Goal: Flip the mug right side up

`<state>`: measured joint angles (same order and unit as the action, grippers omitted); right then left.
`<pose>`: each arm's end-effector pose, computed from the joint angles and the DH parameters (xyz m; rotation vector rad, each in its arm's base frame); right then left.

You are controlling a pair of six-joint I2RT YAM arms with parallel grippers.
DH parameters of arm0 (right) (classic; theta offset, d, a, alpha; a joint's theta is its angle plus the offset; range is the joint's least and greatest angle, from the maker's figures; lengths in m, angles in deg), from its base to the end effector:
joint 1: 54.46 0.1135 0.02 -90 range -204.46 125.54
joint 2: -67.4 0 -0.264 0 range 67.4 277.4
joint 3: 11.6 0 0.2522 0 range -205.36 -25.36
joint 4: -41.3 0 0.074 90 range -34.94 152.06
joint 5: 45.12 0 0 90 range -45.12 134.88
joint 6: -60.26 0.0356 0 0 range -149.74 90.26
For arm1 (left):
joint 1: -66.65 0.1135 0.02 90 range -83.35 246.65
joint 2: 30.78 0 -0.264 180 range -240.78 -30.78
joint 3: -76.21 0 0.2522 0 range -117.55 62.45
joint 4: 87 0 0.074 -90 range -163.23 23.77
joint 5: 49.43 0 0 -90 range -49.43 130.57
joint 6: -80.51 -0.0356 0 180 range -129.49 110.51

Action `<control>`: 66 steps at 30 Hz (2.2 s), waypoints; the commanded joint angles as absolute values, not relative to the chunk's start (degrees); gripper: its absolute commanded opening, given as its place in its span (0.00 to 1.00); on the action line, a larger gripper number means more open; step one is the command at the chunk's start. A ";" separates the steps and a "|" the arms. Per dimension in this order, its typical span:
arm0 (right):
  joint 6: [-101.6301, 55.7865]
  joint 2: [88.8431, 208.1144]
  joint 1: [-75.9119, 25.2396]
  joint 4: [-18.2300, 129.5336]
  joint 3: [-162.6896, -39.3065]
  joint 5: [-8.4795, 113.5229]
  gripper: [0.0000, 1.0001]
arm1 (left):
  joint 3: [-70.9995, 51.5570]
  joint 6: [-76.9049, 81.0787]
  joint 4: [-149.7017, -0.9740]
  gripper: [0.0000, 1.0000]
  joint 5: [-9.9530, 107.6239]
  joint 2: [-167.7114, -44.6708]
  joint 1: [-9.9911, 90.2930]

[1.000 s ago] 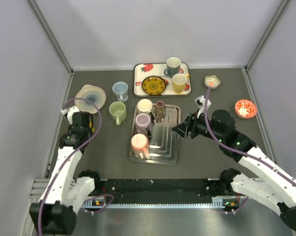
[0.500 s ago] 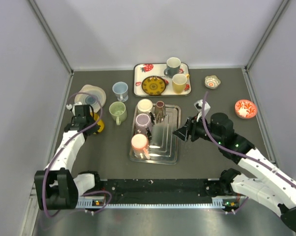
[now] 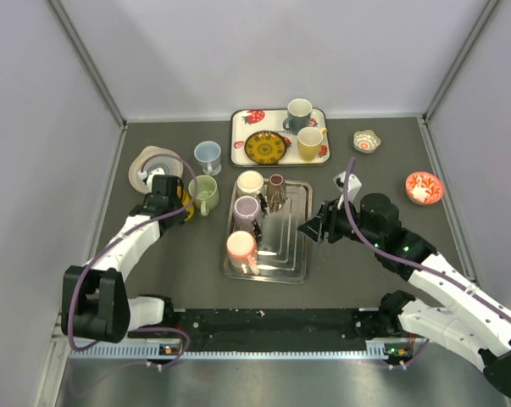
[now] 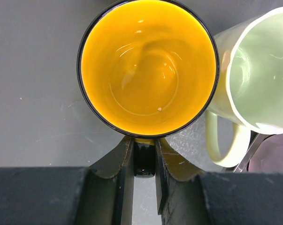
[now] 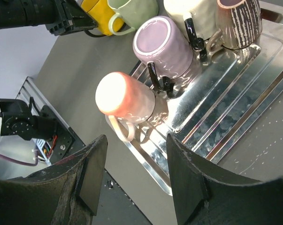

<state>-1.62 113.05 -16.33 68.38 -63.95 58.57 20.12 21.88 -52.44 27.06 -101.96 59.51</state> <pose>0.1425 0.1225 0.2939 -0.3480 2.0195 0.9812 0.2478 -0.0227 0.2150 -0.6066 2.3277 -0.0225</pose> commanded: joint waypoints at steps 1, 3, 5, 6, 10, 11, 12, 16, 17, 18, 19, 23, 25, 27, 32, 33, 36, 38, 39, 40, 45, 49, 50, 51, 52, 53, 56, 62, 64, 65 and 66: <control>-2.84 113.63 -15.88 67.54 -64.30 57.62 0.53 | 17.54 23.38 -55.40 0.00 24.67 -103.64 58.56; -3.19 113.72 -15.88 67.80 -64.39 57.45 0.53 | 17.80 23.90 -54.52 0.00 24.14 -104.00 58.48; -3.19 113.89 -15.88 67.89 -64.39 57.27 0.54 | 18.15 24.17 -53.29 0.09 23.61 -103.91 58.39; -3.28 114.07 -15.88 67.98 -64.56 57.19 0.54 | 18.24 24.17 -52.85 0.21 23.18 -103.74 58.48; -3.46 115.30 -15.97 67.98 -65.00 57.36 0.54 | 18.85 24.17 -51.00 0.42 21.59 -102.68 58.39; -3.37 115.56 -15.88 68.06 -65.35 57.45 0.54 | 19.64 24.17 -50.74 0.45 21.42 -102.42 58.48; -3.54 116.17 -15.88 68.06 -65.53 57.45 0.54 | 19.99 24.17 -50.82 0.47 21.33 -101.55 58.48; -3.63 117.32 -15.88 67.89 -66.23 57.36 0.54 | 21.58 24.34 -50.21 0.58 20.54 -100.13 58.48; -3.89 117.41 -15.97 68.06 -66.76 57.01 0.54 | 21.75 24.61 -49.77 0.62 20.36 -99.52 58.48; -3.81 117.58 -15.88 68.15 -67.02 56.84 0.55 | 21.75 24.96 -48.46 0.64 20.27 -98.91 58.48; -4.07 118.11 -15.88 68.33 -67.29 56.40 0.55 | 21.75 25.66 -47.67 0.66 19.75 -98.20 58.39; -3.90 120.48 -15.88 69.21 -69.83 52.80 0.56 | 21.23 27.33 -42.22 0.93 15.28 -89.53 57.34; -3.98 122.49 -15.88 69.38 -70.88 50.44 0.56 | 21.05 26.98 -40.29 0.99 13.95 -86.09 56.02; -3.81 123.82 -15.97 69.64 -71.59 47.01 0.67 | 20.00 26.72 -38.96 0.99 13.15 -81.78 55.14; -4.60 131.18 -15.70 70.69 -75.89 38.38 0.80 | 16.48 26.36 -35.45 0.99 16.13 -76.41 52.15; -4.95 132.86 -15.70 73.57 -77.55 38.38 0.80 | 16.22 26.89 -35.27 0.99 18.05 -75.79 51.10; -5.21 140.58 -12.99 81.57 -85.55 35.22 0.82 | 17.09 27.33 -36.40 0.99 22.10 -73.24 48.21; -5.13 143.06 -9.47 81.86 -87.67 31.62 0.83 | 18.67 26.81 -38.16 0.99 24.04 -71.05 46.79; -5.13 144.81 -8.51 81.43 -87.68 30.39 0.83 | 19.29 26.81 -38.51 0.99 25.79 -70.26 45.74; -5.13 145.79 -7.89 80.47 -87.59 29.16 0.83 | 20.60 26.54 -39.13 0.99 27.11 -68.86 45.47; 0.40 153.16 -9.55 80.11 -90.22 25.63 0.74 | 25.43 27.77 -41.33 0.95 31.61 -65.59 44.94; 6.46 158.69 -10.43 79.49 -93.73 24.41 0.72 | 26.94 28.56 -41.42 0.94 31.52 -65.15 44.94; 7.52 159.76 -10.95 79.49 -94.61 24.40 0.71 | 27.03 29.00 -41.42 0.94 31.17 -65.15 44.94; 8.57 160.99 -11.22 79.49 -96.27 24.92 0.69 | 27.03 29.26 -41.42 0.94 30.91 -65.24 44.94; 10.41 162.83 -11.39 79.58 -97.07 25.19 0.68 | 27.11 29.27 -41.50 0.94 30.73 -65.24 44.94; 11.30 163.89 -11.74 79.49 -97.87 25.45 0.66 | 27.03 29.44 -41.59 0.94 30.30 -65.24 44.94; 13.24 167.22 -12.01 79.49 -100.50 27.21 0.61 | 27.03 29.36 -41.59 0.94 29.94 -65.24 44.94; 13.68 172.59 -12.36 80.19 -104.64 28.71 0.49 | 27.64 29.01 -42.38 0.94 30.38 -65.33 44.94; 13.51 173.48 -12.36 80.37 -105.34 28.71 0.47 | 27.73 28.83 -42.65 0.94 30.47 -65.24 44.94; 13.42 174.18 -12.45 80.37 -105.87 28.62 0.47 | 27.99 28.83 -42.82 0.94 30.64 -65.24 44.94; 13.42 174.62 -12.45 80.54 -106.22 28.53 0.46 | 28.08 28.65 -43.09 0.94 30.64 -65.41 44.94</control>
<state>12.50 173.09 -11.98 80.55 -102.46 28.61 27.25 28.77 -39.87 30.51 -65.55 45.15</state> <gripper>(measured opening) 0.470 0.939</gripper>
